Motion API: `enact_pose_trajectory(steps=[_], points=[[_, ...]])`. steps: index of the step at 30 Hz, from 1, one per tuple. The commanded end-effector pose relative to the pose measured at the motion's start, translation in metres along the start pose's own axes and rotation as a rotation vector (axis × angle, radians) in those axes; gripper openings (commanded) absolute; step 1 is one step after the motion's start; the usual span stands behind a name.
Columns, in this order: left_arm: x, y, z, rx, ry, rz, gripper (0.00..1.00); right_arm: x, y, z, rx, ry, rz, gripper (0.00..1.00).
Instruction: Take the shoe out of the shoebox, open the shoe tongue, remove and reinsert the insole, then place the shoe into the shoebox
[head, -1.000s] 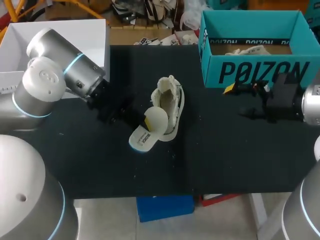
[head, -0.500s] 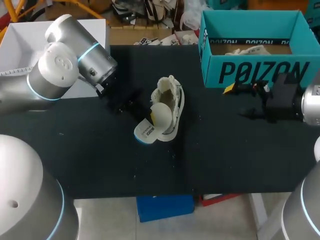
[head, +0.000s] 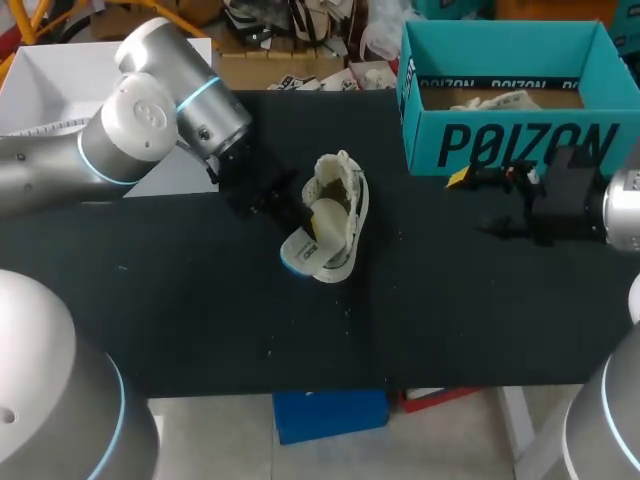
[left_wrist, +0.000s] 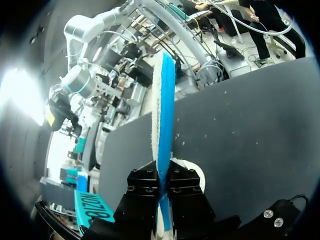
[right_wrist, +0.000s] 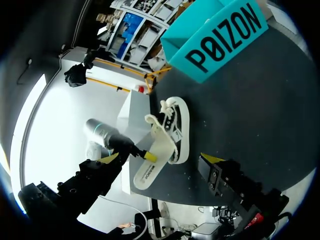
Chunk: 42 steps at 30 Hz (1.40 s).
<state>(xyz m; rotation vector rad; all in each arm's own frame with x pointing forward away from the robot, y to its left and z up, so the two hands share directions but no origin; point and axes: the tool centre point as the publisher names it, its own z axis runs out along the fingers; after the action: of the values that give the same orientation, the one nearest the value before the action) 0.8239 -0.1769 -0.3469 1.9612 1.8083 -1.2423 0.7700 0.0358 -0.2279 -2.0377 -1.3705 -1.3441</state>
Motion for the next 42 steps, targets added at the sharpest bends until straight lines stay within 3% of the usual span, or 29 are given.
enact_pose_trajectory(steps=[1, 19, 33, 34, 36, 42], points=[[0.000, 0.012, 0.006, 0.001, 0.003, -0.005, 0.00, 0.000, 0.000, 0.001, 0.001, 0.000, 0.001, 1.00], [-0.006, 0.047, 0.009, -0.078, 0.040, -0.025, 0.00, 0.000, 0.000, 0.001, 0.001, 0.000, 0.001, 1.00], [-0.005, 0.059, 0.007, -0.135, 0.090, -0.034, 0.00, 0.000, 0.000, 0.001, 0.001, 0.000, 0.001, 1.00], [-0.006, 0.059, 0.007, -0.142, 0.091, -0.034, 0.06, 0.000, 0.000, 0.001, 0.001, 0.000, 0.001, 1.00], [-0.007, 0.055, 0.004, -0.156, 0.090, -0.030, 0.36, 0.000, 0.000, 0.001, 0.001, 0.000, 0.001, 1.00], [-0.017, 0.035, -0.003, -0.169, 0.073, 0.008, 0.38, 0.000, 0.000, 0.001, 0.001, 0.000, 0.001, 1.00]])
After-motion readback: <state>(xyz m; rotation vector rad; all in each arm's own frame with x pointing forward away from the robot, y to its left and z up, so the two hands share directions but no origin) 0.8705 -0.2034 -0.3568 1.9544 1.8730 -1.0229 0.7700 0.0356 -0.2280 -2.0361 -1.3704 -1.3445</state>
